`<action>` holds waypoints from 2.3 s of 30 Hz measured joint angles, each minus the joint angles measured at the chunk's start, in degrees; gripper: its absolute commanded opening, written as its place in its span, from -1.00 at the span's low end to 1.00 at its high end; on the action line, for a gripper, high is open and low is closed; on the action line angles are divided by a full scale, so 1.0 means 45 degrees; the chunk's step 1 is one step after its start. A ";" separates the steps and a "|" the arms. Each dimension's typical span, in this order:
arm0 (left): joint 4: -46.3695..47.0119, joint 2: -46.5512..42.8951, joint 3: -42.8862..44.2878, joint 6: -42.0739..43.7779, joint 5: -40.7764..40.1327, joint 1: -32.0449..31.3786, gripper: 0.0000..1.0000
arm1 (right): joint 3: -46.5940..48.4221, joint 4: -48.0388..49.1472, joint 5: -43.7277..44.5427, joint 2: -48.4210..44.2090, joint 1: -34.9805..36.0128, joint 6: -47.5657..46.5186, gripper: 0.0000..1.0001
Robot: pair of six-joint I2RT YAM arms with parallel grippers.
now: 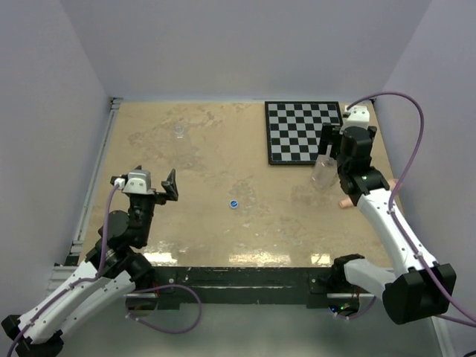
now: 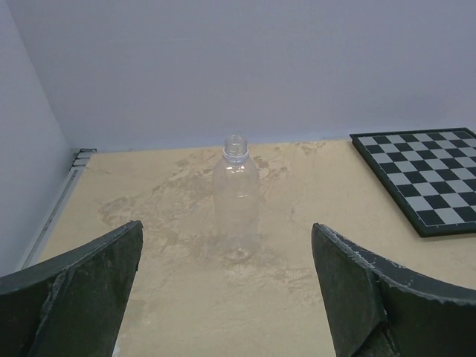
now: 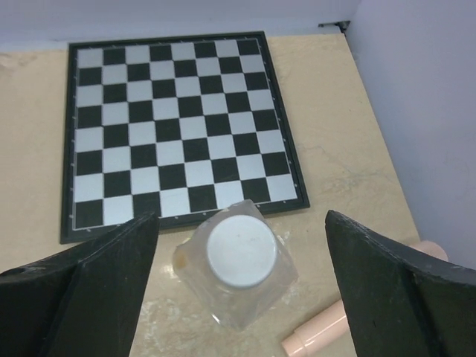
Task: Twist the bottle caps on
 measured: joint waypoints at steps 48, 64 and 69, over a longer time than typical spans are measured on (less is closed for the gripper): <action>1.4838 1.7413 0.0262 -0.2356 0.3585 0.5124 0.96 | -0.1054 0.1481 -0.3973 -0.9180 0.2317 -0.1020 0.97; 1.5178 1.9652 0.1554 -0.2749 0.3832 0.5863 0.44 | -0.1054 0.1467 -0.4124 -0.8976 0.2356 -0.1515 0.97; 1.5193 1.9793 0.1535 -0.2739 0.4192 0.5994 0.01 | -0.1054 0.1428 -0.4459 -0.8626 0.2361 -0.1593 0.97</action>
